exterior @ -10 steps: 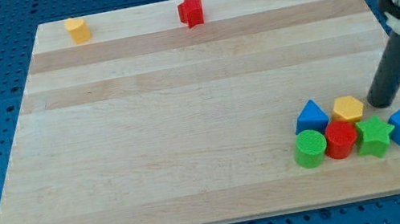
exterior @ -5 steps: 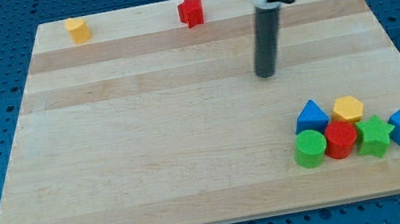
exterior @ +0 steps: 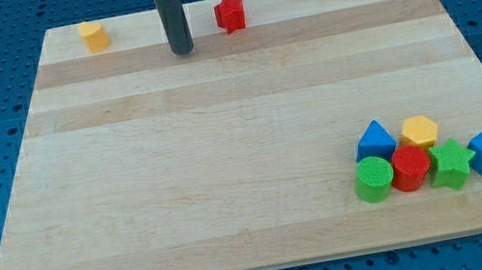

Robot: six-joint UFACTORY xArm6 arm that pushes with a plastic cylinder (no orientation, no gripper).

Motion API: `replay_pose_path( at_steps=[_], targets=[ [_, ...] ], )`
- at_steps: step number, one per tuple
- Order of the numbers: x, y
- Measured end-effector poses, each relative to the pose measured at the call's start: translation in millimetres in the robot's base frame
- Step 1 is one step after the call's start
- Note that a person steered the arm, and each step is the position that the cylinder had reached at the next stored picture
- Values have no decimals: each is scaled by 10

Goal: Push the red star closer to the group of locks

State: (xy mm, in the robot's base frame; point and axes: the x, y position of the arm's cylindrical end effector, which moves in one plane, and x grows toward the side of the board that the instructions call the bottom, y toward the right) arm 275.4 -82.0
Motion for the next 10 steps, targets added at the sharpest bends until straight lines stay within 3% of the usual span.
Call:
replay_pose_path(
  at_steps=[2,4,6,10],
  targets=[
    [-554,51],
    [-541,647],
    [-143,1198],
    [999,1202]
  ],
)
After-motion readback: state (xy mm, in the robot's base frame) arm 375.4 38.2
